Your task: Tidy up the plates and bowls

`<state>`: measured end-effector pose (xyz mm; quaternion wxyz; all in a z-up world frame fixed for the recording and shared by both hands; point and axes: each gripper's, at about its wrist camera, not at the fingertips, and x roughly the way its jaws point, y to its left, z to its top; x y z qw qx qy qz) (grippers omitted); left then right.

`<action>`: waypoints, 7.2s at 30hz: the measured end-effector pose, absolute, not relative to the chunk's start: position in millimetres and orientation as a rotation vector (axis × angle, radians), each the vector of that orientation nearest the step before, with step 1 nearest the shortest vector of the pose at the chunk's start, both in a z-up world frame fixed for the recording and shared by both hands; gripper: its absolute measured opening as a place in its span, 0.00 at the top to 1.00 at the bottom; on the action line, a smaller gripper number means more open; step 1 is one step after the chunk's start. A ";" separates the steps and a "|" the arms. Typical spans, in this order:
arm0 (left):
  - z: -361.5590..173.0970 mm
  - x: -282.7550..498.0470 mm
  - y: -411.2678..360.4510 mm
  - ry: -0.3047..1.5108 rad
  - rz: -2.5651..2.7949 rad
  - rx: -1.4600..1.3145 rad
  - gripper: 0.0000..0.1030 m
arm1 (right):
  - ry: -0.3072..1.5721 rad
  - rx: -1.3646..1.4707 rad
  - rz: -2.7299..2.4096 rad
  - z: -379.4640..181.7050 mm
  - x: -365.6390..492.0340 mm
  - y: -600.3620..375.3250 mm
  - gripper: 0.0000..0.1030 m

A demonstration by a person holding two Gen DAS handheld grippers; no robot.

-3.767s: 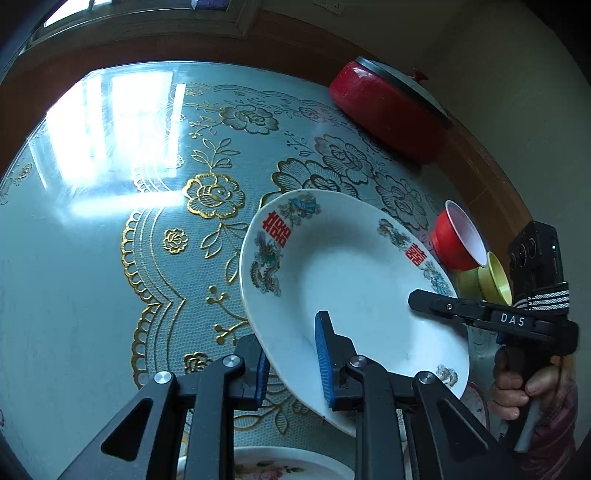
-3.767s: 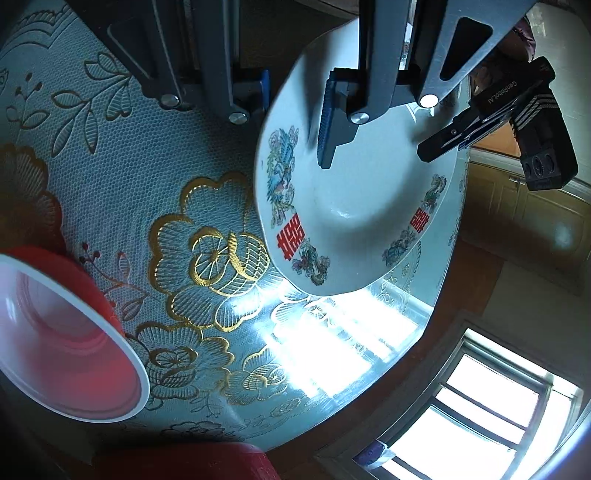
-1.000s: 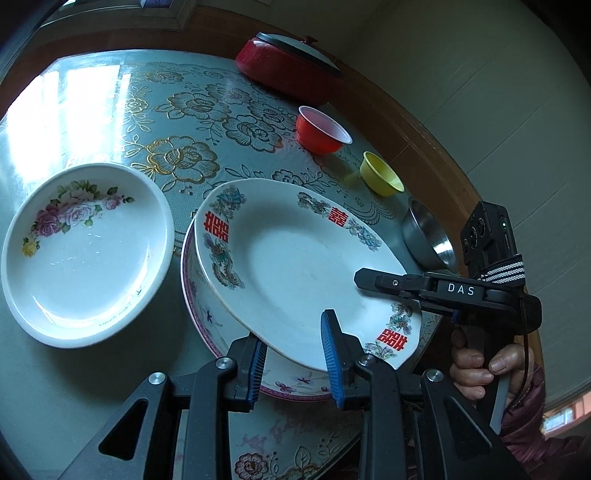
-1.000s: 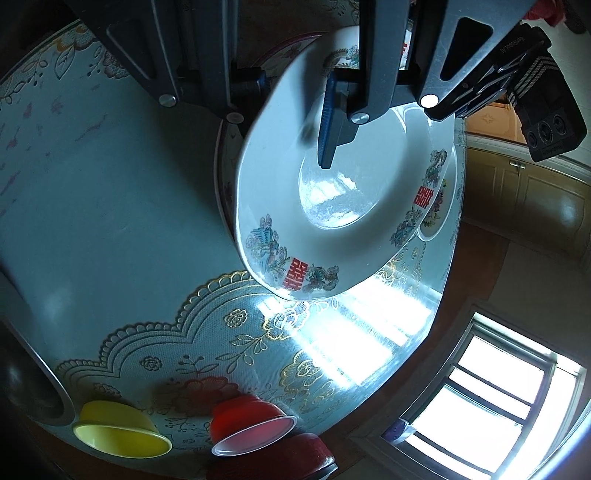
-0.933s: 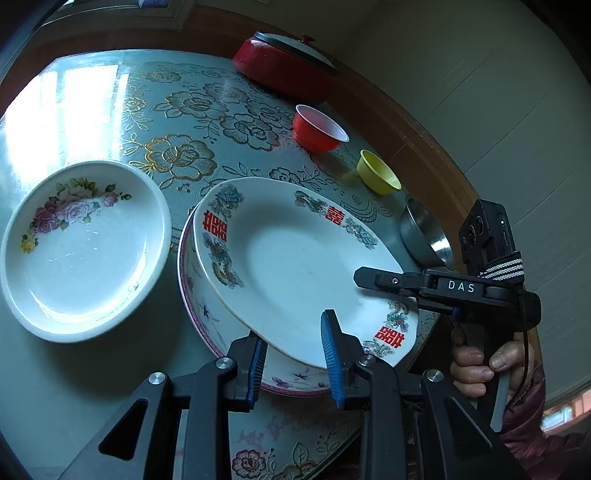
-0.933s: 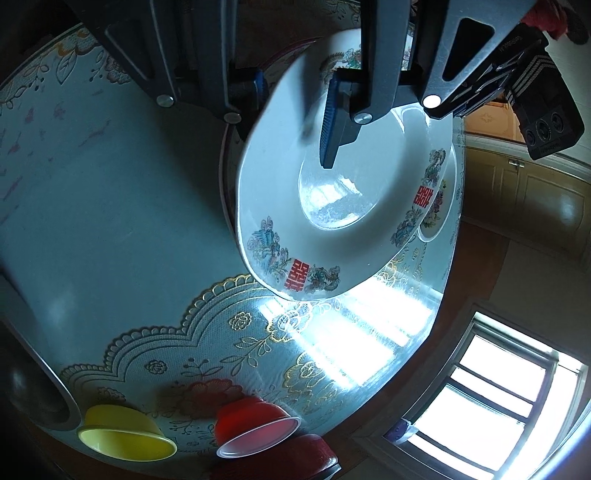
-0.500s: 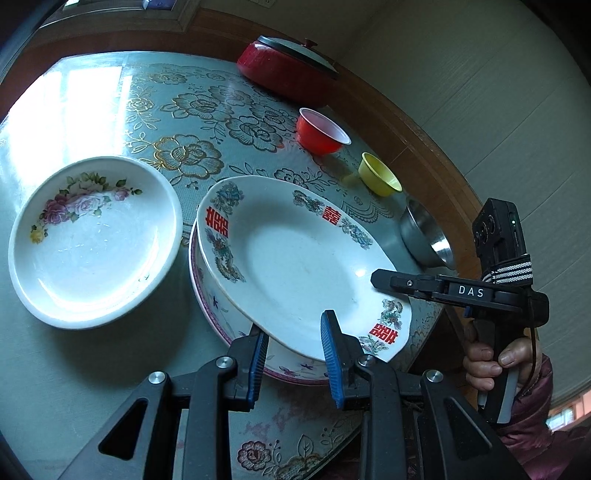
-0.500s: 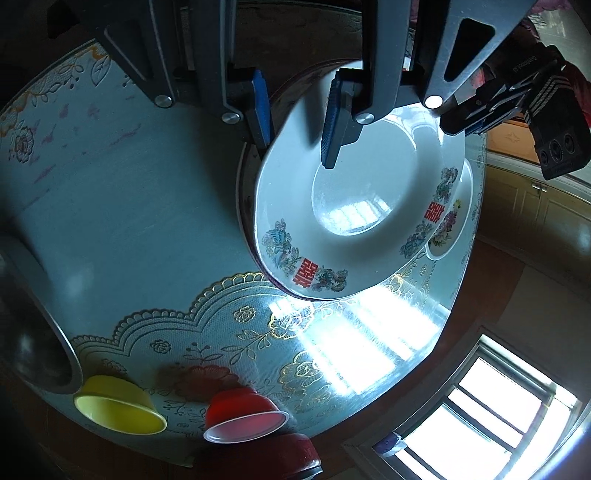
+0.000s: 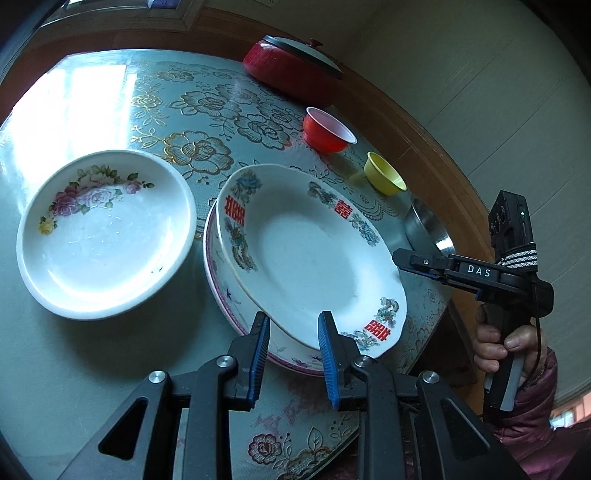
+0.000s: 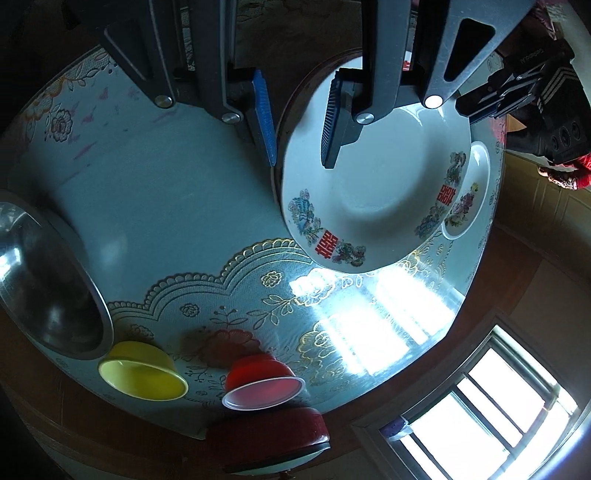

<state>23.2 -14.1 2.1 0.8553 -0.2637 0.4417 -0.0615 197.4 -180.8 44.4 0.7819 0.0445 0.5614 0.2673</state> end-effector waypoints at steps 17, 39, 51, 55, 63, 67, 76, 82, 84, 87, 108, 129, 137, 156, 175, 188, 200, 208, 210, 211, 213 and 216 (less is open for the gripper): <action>-1.2 22.1 -0.3 0.920 -0.049 -0.554 0.76 | 1.208 0.012 0.581 36.7 199.6 -166.7 0.77; -5.0 31.9 -4.6 0.930 0.000 -0.565 0.79 | 1.173 -0.176 0.725 42.7 187.9 -166.2 0.77; -1.5 24.6 -9.6 0.922 0.135 -0.596 0.78 | 1.189 0.007 0.809 32.1 233.3 -188.7 0.78; 0.6 26.1 -20.0 0.919 0.174 -0.556 0.78 | 1.101 -0.126 0.858 38.2 217.7 -169.2 0.89; -0.7 29.2 -16.0 0.921 0.193 -0.539 0.78 | 1.113 -0.162 0.882 36.4 217.6 -165.7 0.88; -2.1 27.5 -10.3 0.918 0.156 -0.552 0.78 | 1.114 -0.191 0.841 37.4 212.5 -160.9 0.85; 1.9 10.9 6.9 0.905 0.071 -0.500 0.78 | 1.030 -0.102 0.728 69.9 198.5 -152.4 0.80; 1.0 -6.8 33.4 0.891 0.028 -0.533 0.78 | 1.048 -0.019 0.829 76.0 171.2 -118.7 0.77; 1.6 -13.2 41.9 0.887 0.024 -0.540 0.78 | 1.074 0.006 0.878 74.0 161.2 -103.8 0.75; -0.1 -23.1 56.5 0.887 0.029 -0.560 0.78 | 1.099 0.028 0.936 70.2 149.2 -78.8 0.74; -23.3 -32.0 137.4 0.845 0.179 -0.719 0.76 | 1.210 -0.312 0.949 26.8 200.3 85.1 0.69; -30.8 -29.6 153.6 0.869 0.331 -0.644 0.75 | 1.240 -0.391 1.129 4.8 177.6 114.9 0.74; -29.7 -31.0 146.3 0.855 0.398 -0.570 0.81 | 1.201 -0.420 1.076 7.4 157.1 105.8 0.82; -28.7 -47.0 149.1 0.833 0.383 -0.573 0.73 | 1.178 -0.409 1.035 8.4 133.5 101.9 0.80; -28.4 -62.1 156.1 0.796 0.346 -0.613 0.81 | 1.196 -0.275 1.017 25.0 121.8 58.3 0.86; -11.4 -71.2 154.9 0.706 0.245 -0.641 0.81 | 1.163 -0.177 1.024 47.4 112.7 24.0 0.86; 19.4 -37.4 121.8 0.694 0.092 -0.553 0.81 | 1.094 -0.024 0.924 74.2 115.2 -48.7 0.86; 29.1 9.6 67.4 0.749 -0.078 -0.453 0.81 | 1.057 0.088 0.760 86.2 118.4 -120.7 0.86; 26.9 21.6 55.1 0.771 -0.110 -0.434 0.81 | 1.059 0.099 0.716 84.7 118.0 -135.0 0.86; 25.1 27.9 49.4 0.783 -0.125 -0.430 0.81 | 1.064 0.106 0.693 82.4 119.3 -141.3 0.86; 20.6 40.7 38.6 0.811 -0.151 -0.416 0.81 | 1.077 0.118 0.645 76.7 121.7 -154.4 0.86; 12.8 57.6 24.5 0.849 -0.171 -0.399 0.81 | 1.088 0.115 0.583 69.9 123.3 -164.7 0.86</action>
